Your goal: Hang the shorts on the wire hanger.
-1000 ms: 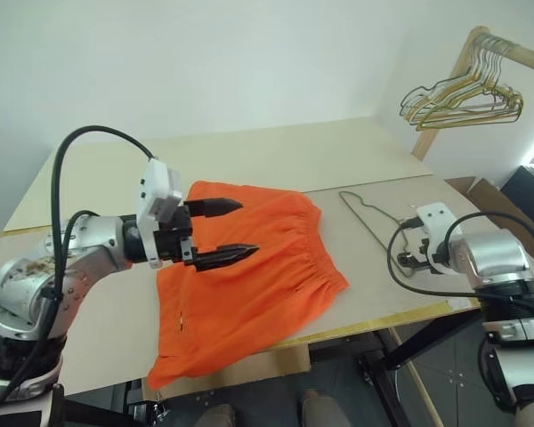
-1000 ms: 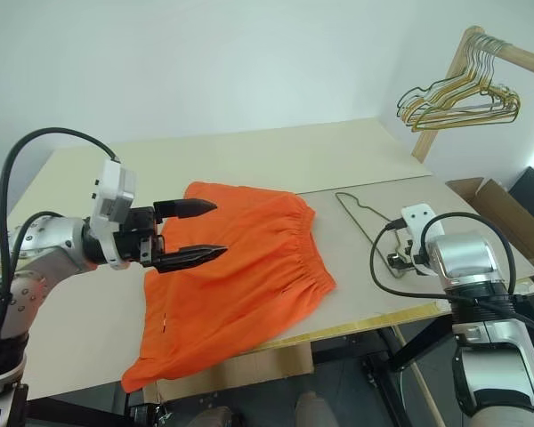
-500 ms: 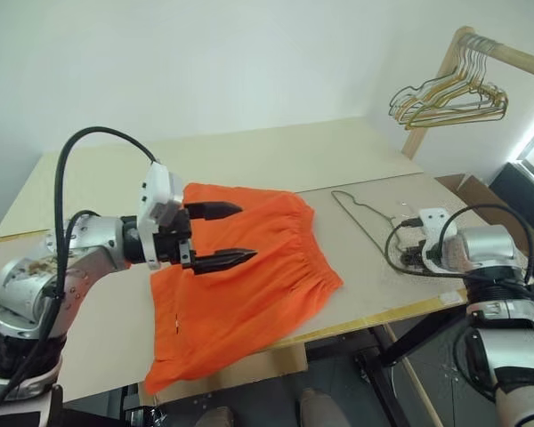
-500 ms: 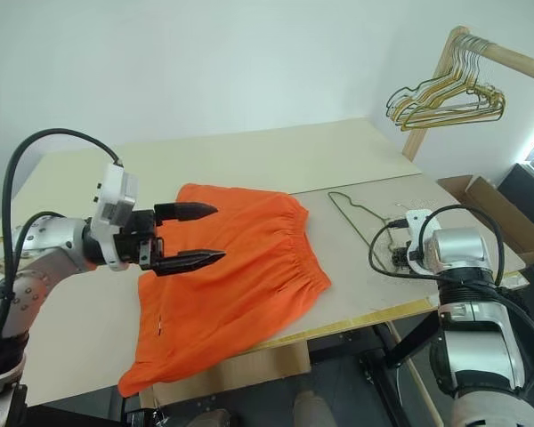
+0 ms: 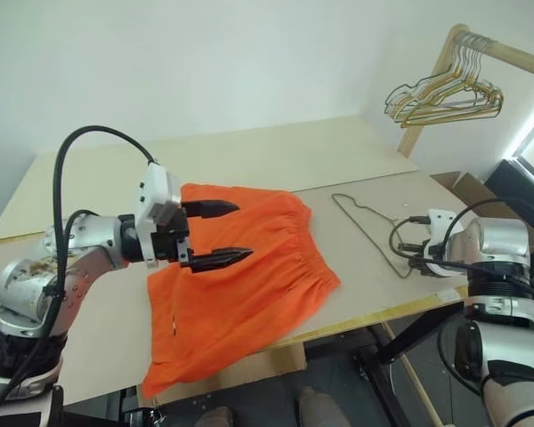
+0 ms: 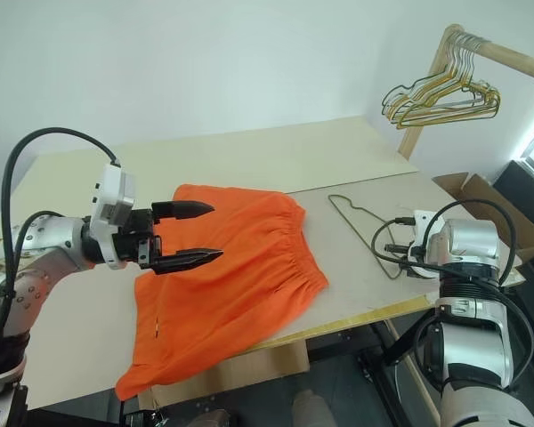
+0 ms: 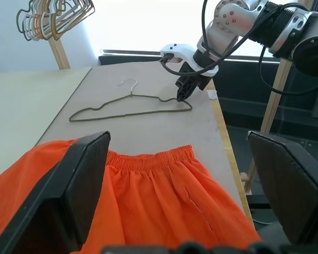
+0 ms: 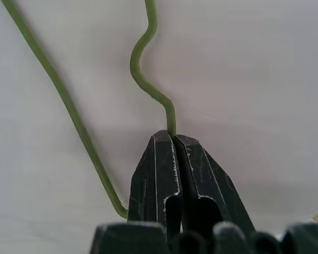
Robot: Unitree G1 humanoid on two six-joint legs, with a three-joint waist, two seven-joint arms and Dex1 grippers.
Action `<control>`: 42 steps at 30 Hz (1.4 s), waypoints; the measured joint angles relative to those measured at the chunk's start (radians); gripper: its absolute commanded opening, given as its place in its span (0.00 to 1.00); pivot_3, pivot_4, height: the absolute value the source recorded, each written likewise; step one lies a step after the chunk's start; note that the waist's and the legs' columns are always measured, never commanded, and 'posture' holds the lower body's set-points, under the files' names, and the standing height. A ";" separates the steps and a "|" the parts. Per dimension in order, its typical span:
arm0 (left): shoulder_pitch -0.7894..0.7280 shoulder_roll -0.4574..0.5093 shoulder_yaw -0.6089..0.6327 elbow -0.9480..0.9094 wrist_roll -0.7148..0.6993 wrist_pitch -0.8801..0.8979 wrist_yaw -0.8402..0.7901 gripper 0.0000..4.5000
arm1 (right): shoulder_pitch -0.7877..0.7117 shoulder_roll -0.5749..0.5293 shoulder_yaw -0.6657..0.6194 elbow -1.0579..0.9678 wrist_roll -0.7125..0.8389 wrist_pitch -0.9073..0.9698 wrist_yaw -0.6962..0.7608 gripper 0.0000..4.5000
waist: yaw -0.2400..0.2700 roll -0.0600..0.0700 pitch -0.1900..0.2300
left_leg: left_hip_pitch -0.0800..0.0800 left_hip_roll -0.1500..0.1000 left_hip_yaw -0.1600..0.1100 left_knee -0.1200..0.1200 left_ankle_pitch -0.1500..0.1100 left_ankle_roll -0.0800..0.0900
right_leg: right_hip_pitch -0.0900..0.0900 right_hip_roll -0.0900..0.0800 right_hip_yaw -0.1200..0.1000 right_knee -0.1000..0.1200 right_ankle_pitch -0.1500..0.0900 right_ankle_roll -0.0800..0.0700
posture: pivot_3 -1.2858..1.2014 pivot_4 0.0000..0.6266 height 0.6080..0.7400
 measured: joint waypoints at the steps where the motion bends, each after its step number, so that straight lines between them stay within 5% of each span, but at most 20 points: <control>1: -0.004 -0.002 -0.001 0.006 0.005 -0.002 0.000 1.00 | 0.000 0.000 -0.012 -0.038 0.005 0.008 -0.001 0.01 | -0.001 0.000 0.000 | 0.000 0.000 0.000 0.000 0.000 0.000 | 0.000 0.000 0.000 0.000 0.000 0.000 | 0.43 0.03 1.00; 9: -0.054 -0.017 -0.011 0.068 0.037 -0.020 -0.010 1.00 | 0.120 -0.039 0.041 -0.444 0.037 -0.113 0.058 0.01 | -0.017 0.000 0.000 | -0.003 0.000 -0.001 0.000 0.000 0.000 | -0.002 0.000 -0.001 0.000 0.000 0.001 | 0.43 0.03 1.00; 17: -0.256 -0.038 -0.017 0.296 0.102 -0.036 0.000 1.00 | 0.325 -0.266 0.300 -0.621 -0.151 -0.903 0.234 0.01 | -0.036 0.000 0.000 | -0.002 -0.001 0.000 0.000 0.000 0.000 | -0.002 -0.001 -0.001 -0.001 0.000 0.003 | 0.42 0.00 1.00; 24: -0.407 -0.033 -0.122 0.539 0.240 -0.098 -0.125 1.00 | 0.287 -0.284 0.354 -0.498 -0.257 -1.412 0.304 0.01 | -0.069 0.000 0.000 | -0.002 -0.001 -0.001 0.000 0.000 0.000 | -0.002 -0.001 -0.001 -0.001 0.000 0.003 | 0.42 0.00 1.00; 32: -0.471 -0.017 -0.259 0.694 0.375 -0.172 -0.341 1.00 | 0.235 -0.247 0.355 -0.445 -0.270 -1.589 0.354 0.01 | -0.097 0.000 -0.001 | -0.002 -0.001 -0.002 0.000 0.000 0.000 | -0.002 -0.002 -0.001 0.000 0.000 0.003 | 0.41 0.00 1.00; 38: -0.474 -0.042 -0.336 0.740 0.494 -0.199 -0.359 1.00 | 0.197 -0.229 0.354 -0.420 -0.293 -1.614 0.366 0.01 | -0.106 0.000 -0.001 | -0.002 -0.001 -0.002 0.000 0.000 0.000 | -0.002 -0.002 -0.001 0.001 0.000 0.003 | 0.41 0.00 1.00; 42: -0.471 -0.050 -0.351 0.741 0.527 -0.203 -0.360 0.81 | 0.198 -0.214 0.354 -0.419 -0.297 -1.614 0.367 0.00 | -0.106 0.000 -0.001 | -0.002 -0.001 -0.002 0.000 0.000 0.000 | -0.002 -0.002 -0.001 0.002 0.000 0.003 | 0.41 0.00 1.00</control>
